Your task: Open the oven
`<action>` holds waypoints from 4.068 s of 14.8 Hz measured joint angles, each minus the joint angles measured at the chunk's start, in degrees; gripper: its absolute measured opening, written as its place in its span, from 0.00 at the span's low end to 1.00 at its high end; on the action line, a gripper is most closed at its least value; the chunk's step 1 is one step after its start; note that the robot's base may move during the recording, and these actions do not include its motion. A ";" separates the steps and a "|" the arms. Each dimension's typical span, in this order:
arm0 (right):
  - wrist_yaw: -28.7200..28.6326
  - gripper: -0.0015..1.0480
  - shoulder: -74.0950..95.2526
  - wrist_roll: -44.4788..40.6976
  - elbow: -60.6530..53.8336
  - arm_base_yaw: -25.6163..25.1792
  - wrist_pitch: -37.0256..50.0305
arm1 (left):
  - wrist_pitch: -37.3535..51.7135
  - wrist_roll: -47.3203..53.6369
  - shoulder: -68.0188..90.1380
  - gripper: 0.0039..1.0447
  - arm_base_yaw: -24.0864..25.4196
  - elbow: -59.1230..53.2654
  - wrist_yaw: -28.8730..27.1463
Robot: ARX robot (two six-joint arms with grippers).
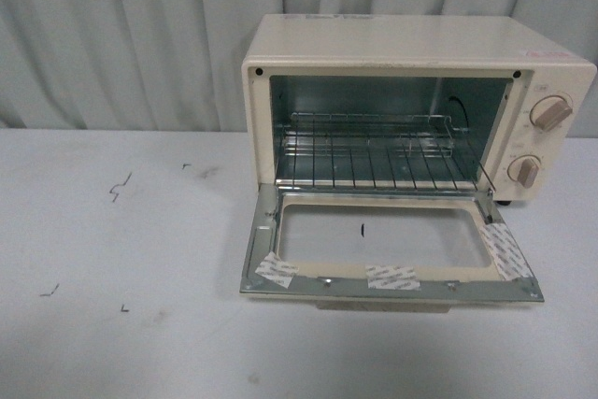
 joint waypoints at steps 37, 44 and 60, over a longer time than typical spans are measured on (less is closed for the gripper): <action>0.02 0.94 -0.07 0.00 0.00 0.00 0.07 | 0.04 -0.02 0.00 0.94 0.00 0.00 0.00; 0.04 0.94 -0.04 0.00 0.00 0.00 0.09 | 0.02 0.04 0.00 0.94 0.00 0.00 0.02; 0.00 0.94 -0.07 0.00 0.00 0.00 -0.04 | 0.00 0.15 0.00 0.94 0.00 0.00 0.02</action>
